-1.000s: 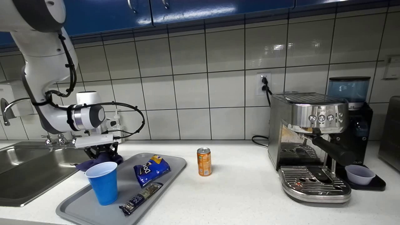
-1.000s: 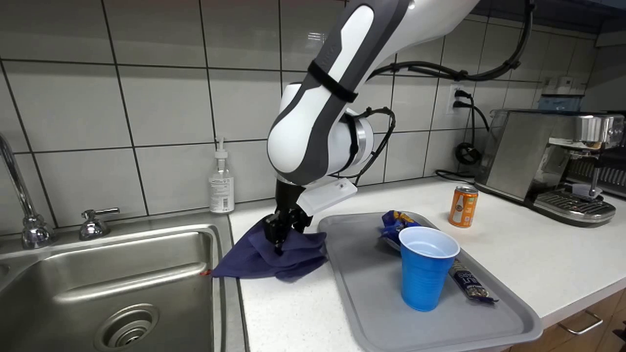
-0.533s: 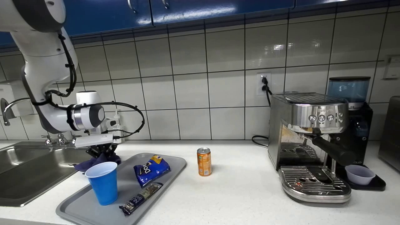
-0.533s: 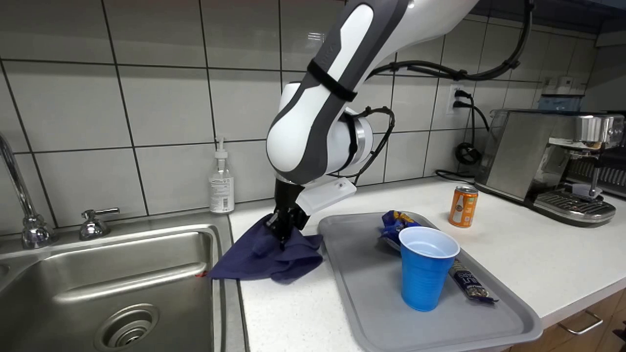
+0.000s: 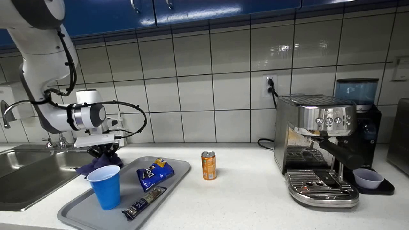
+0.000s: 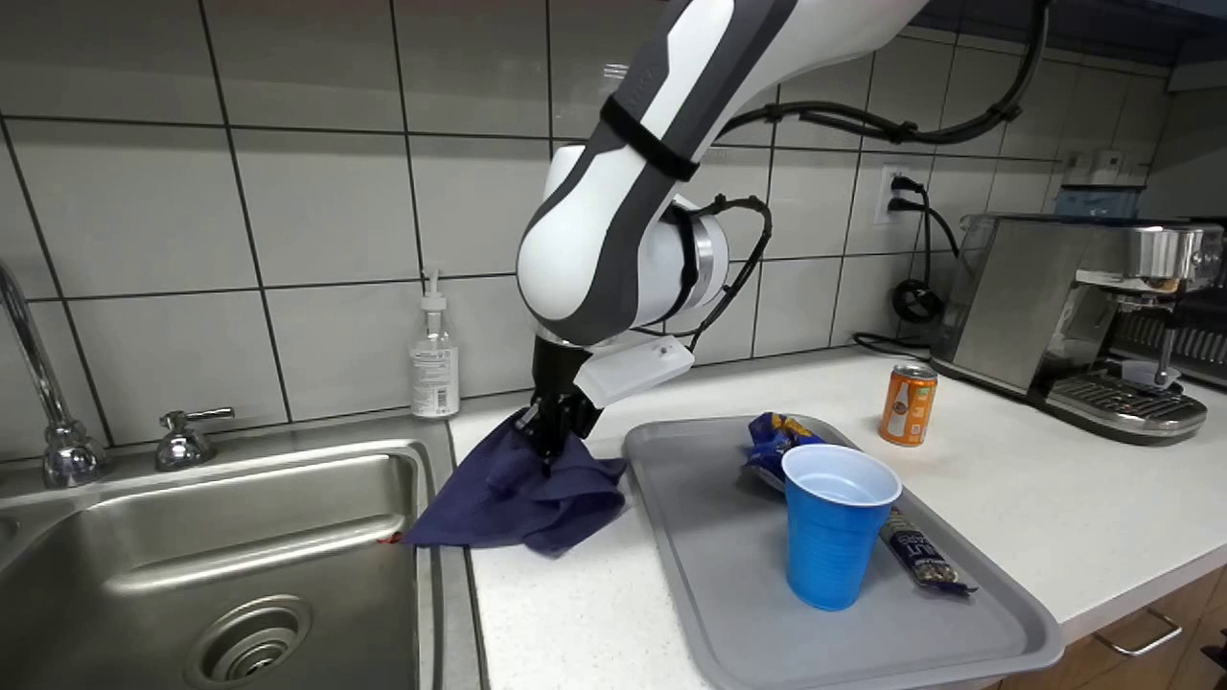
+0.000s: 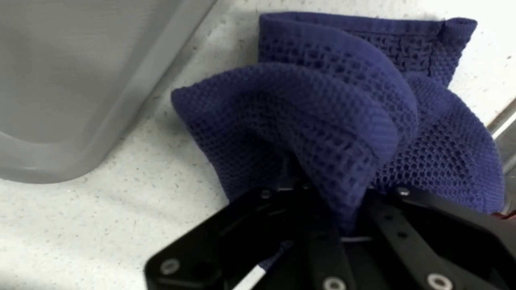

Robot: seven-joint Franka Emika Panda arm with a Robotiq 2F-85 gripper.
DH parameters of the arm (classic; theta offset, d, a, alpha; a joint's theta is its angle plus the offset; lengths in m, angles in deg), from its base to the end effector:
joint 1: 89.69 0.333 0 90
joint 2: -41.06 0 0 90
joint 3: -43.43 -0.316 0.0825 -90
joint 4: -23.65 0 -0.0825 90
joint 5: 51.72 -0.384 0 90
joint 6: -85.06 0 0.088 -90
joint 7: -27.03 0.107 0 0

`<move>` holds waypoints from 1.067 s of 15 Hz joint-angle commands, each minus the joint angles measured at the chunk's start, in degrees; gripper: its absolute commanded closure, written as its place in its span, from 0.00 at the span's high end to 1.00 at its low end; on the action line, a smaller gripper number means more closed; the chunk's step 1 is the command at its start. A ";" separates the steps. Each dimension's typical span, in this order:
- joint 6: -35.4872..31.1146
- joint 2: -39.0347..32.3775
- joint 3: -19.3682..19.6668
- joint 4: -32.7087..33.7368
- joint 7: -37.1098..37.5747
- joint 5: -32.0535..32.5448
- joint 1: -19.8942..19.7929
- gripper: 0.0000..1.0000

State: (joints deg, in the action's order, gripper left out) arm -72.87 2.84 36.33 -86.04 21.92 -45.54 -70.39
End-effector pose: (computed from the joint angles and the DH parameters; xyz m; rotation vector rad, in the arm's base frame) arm 0.5731 0.2853 0.1618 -2.9290 -0.9269 -0.2689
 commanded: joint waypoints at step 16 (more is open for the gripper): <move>-7.52 13.46 0.48 -13.75 3.57 0.79 -1.39 0.02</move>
State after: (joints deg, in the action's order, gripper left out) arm -78.16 11.46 36.74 -94.51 23.24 -45.57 -71.20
